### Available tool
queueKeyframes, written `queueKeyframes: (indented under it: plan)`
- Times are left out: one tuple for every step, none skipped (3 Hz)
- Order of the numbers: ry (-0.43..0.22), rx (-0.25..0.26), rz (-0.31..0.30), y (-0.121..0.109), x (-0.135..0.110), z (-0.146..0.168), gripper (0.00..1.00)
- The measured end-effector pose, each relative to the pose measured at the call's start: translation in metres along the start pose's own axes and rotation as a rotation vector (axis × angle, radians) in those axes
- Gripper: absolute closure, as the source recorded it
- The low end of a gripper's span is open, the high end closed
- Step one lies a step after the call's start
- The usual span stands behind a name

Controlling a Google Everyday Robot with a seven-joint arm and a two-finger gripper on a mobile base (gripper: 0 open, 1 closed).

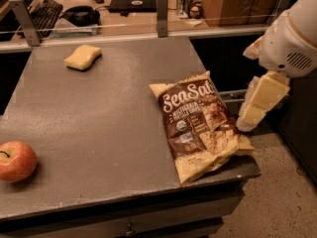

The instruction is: Move brown chip bag near sponge

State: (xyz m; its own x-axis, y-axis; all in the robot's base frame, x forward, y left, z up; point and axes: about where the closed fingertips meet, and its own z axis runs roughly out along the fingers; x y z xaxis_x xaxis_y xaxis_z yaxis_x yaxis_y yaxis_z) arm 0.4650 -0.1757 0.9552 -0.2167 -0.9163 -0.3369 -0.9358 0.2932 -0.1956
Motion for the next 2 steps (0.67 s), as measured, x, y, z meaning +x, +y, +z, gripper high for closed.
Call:
queueKeyframes:
  plan:
    - [-0.119,-0.07,0.05,-0.008,-0.023,0.047,0.0]
    - [-0.174,-0.098,0.094,-0.015,-0.028,0.073,0.0]
